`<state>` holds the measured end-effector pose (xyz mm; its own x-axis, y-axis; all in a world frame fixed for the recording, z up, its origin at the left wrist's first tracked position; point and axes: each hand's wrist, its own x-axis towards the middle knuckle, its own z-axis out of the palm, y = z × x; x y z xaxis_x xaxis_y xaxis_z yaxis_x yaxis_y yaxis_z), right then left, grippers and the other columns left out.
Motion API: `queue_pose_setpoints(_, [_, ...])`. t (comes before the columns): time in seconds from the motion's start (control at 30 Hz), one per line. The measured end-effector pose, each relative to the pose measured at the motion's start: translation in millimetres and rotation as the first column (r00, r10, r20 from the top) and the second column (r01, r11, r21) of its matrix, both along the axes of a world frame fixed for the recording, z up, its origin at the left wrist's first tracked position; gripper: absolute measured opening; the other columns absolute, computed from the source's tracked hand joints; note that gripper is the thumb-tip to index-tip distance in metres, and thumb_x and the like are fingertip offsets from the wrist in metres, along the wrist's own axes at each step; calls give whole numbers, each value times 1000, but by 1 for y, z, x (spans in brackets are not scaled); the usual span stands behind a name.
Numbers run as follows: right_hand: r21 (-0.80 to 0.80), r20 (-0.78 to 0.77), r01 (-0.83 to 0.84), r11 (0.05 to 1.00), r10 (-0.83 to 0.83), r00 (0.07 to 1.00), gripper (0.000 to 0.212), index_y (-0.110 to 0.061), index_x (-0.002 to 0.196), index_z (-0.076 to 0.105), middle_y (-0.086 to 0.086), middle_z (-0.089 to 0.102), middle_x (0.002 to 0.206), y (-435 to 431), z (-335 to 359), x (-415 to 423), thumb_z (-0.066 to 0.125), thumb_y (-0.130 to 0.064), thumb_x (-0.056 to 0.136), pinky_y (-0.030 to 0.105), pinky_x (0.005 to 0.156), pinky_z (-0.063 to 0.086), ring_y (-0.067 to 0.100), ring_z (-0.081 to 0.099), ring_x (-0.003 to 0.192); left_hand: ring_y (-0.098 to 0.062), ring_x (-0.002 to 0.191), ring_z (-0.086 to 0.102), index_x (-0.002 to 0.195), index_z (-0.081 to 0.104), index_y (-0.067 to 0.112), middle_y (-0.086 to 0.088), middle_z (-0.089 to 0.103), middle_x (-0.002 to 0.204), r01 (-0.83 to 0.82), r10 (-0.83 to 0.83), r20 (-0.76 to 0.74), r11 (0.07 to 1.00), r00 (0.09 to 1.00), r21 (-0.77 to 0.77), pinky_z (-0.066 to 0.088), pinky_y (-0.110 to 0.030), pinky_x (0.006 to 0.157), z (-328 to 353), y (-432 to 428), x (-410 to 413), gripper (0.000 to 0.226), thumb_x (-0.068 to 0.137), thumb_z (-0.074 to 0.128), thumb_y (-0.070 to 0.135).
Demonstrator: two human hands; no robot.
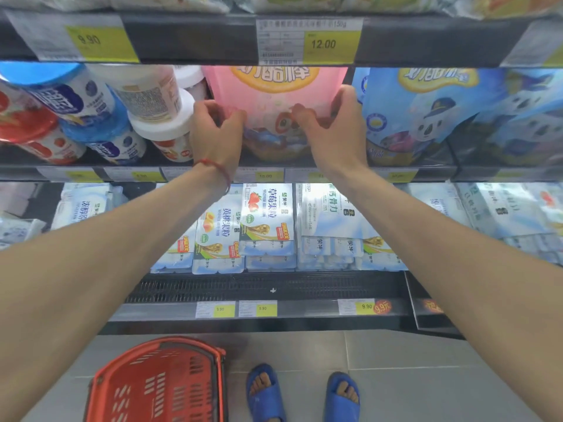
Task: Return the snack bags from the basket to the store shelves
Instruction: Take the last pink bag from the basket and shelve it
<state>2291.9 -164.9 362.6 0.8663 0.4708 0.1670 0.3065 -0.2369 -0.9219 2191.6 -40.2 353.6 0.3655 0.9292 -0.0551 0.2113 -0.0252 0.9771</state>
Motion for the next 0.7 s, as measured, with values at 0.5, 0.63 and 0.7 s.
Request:
queue_pose_setpoints(0.5, [-58, -47, -178, 982, 176, 983, 70, -11, 144, 40, 5, 56, 131, -27, -10, 1, 76, -3, 85, -1, 65, 43, 17, 66, 107, 21, 71, 54, 139, 35, 6, -6, 44, 137, -137, 139, 64, 990, 988, -35, 41, 4, 63, -24, -40, 4, 60, 86, 62, 3])
queue_pose_setpoints(0.63, [-85, -70, -95, 992, 89, 994, 61, -20, 146, 43, -9, 50, 135, -51, -13, 1, 68, -8, 92, -1, 68, 43, -3, 65, 87, 20, 73, 53, 134, 36, 3, -9, 40, 134, -225, 227, 104, 974, 968, -32, 41, 2, 67, -23, -64, 4, 54, 85, 56, -4])
queue_pose_setpoints(0.7, [-80, -57, -26, 996, 22, 998, 42, -19, 133, 57, -8, 60, 128, -69, -18, 2, 65, -9, 93, 2, 71, 46, -5, 66, 84, 6, 74, 55, 122, 41, 7, -7, 47, 120, -222, 223, 82, 975, 971, -21, 46, -11, 71, -27, -84, 2, 42, 83, 51, -5])
